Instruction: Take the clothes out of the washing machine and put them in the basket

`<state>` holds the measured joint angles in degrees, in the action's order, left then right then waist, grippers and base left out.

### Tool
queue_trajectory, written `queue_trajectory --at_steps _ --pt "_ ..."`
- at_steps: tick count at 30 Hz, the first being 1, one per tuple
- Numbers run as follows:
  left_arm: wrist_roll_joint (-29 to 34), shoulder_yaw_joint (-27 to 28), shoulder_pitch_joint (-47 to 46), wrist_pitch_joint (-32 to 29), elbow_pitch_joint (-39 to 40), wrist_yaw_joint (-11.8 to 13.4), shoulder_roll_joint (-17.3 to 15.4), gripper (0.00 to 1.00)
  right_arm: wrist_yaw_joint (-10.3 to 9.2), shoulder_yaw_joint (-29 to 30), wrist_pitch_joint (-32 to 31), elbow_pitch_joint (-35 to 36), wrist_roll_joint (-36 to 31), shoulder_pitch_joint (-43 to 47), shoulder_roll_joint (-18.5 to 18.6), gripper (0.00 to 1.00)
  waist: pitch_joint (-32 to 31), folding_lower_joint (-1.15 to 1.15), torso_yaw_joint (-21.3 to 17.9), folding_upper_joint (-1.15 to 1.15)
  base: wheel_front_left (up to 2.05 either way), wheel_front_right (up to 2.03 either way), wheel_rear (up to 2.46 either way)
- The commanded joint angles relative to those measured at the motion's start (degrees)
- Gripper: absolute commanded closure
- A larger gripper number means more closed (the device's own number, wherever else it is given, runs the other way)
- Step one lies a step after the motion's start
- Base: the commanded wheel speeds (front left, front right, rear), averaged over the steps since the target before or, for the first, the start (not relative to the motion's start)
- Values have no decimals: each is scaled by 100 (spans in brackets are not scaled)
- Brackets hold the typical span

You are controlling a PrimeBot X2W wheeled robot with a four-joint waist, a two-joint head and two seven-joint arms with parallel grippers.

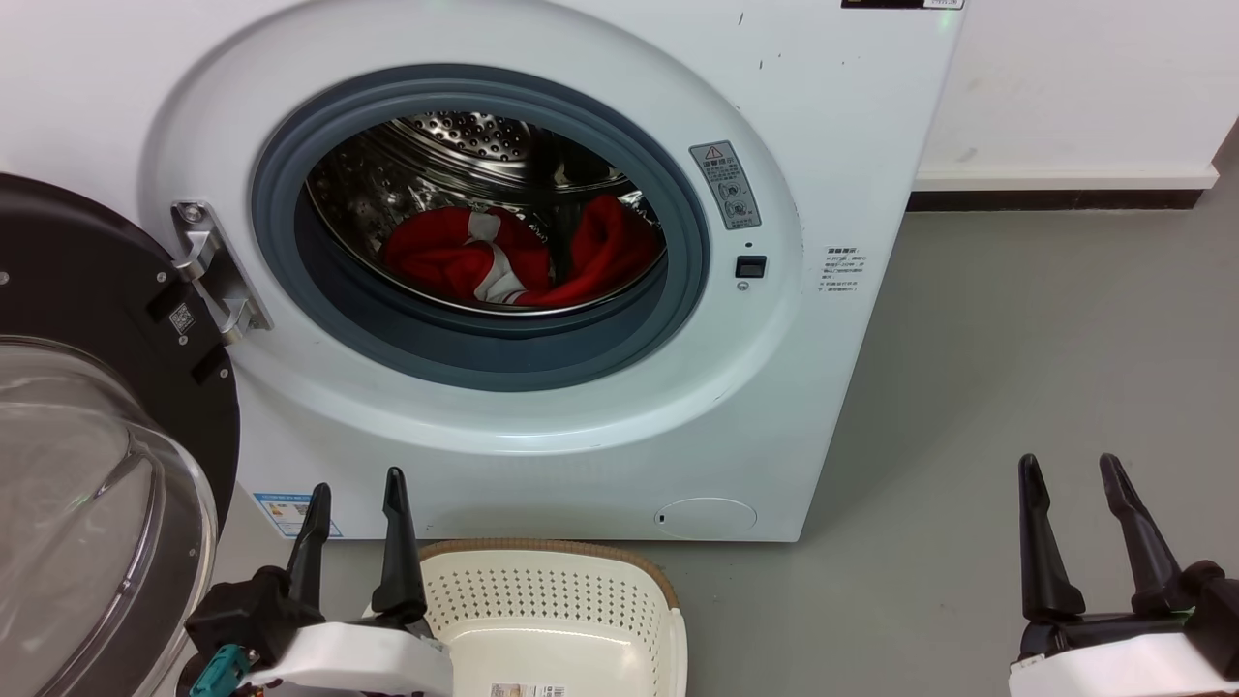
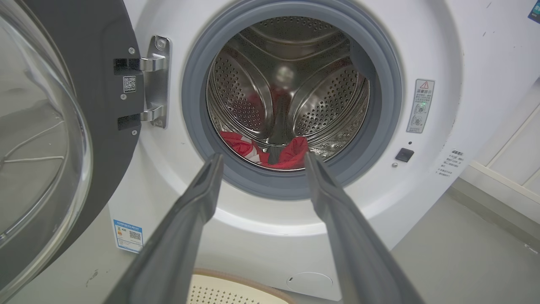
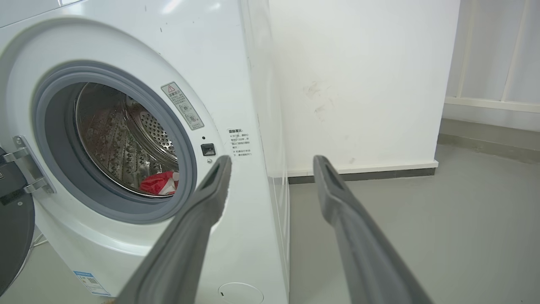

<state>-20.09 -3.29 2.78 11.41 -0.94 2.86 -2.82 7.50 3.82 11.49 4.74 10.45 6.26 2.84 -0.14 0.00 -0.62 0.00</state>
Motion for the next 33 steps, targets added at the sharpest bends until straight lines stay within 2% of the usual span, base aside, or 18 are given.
queue_trajectory --at_steps 1,33 --pt "108 -6 15 53 62 30 -9 0 -1 7 38 70 -112 73 9 0 0 0 0 0 0 0 0" --pt "1239 -87 199 394 174 162 -7 0 -2 -22 373 272 -1137 336 6 0 12 0 -10 0 0 0 0"
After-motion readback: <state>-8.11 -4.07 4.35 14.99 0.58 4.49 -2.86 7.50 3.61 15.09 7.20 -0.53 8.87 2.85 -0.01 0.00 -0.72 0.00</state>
